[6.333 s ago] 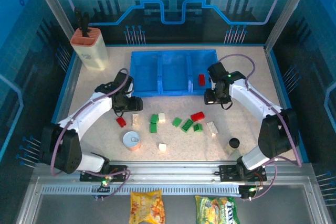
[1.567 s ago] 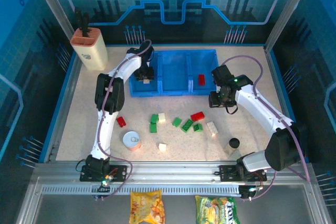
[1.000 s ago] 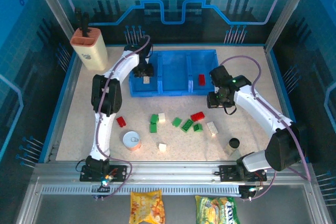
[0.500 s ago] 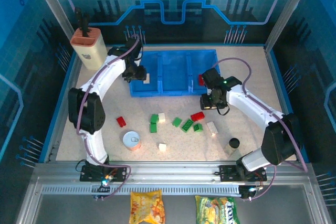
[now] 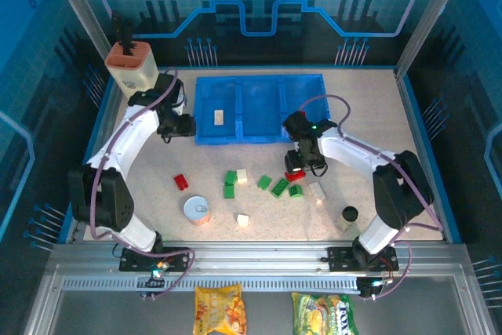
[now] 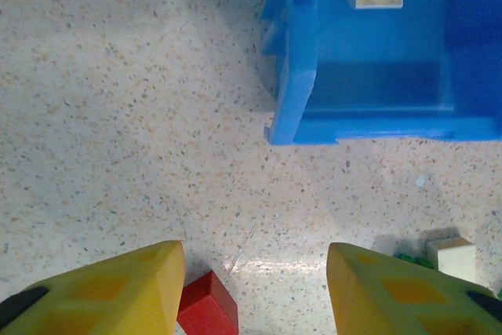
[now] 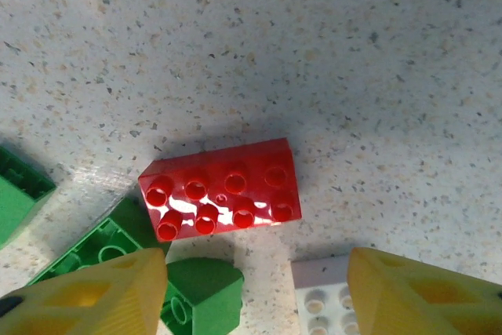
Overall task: Sort the legos into containers by color
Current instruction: Pick up the lego from the center of the table.
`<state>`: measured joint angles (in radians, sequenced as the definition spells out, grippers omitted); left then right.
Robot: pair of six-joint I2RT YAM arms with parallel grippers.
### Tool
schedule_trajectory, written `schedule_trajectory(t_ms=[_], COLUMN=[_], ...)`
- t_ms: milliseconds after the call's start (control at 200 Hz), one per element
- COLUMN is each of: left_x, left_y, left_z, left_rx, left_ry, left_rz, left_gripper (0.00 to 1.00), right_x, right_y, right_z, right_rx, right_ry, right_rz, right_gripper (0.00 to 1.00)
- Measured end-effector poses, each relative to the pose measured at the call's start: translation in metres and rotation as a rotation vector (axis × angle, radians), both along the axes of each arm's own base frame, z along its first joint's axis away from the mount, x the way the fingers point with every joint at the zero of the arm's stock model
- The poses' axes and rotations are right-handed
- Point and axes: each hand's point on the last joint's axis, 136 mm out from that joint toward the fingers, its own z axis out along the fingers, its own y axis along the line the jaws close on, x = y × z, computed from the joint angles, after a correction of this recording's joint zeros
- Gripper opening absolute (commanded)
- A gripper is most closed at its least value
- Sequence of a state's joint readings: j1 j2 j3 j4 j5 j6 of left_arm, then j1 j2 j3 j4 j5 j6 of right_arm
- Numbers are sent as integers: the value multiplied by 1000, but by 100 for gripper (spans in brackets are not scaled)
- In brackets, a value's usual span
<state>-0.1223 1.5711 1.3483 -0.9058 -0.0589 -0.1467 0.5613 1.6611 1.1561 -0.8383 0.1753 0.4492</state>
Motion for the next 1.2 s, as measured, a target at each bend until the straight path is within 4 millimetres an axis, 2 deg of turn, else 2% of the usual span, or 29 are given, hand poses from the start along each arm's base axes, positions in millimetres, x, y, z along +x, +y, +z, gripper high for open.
schedule_trajectory(t_ms=[205,425,730,1201], left_x=[-3,5,8,9], left_y=[-1,-2,-2,-3], left_z=[-19,-18,-17,-17], left_rx=[-1,-3,-7,-12], left_ry=[-4,-44,-59,-63], left_rz=[-20,-25,-27,-27], left_gripper=[51,51,51,51], right_x=[4,9,9,11], right_y=[12,19,21,18], right_z=[-13,-19,-31,-43], right_rx=[-27,-35,-55,-83], right_ry=[25,36,65,76], right_rz=[35,46,49,47], right_gripper=[74,75,81,74])
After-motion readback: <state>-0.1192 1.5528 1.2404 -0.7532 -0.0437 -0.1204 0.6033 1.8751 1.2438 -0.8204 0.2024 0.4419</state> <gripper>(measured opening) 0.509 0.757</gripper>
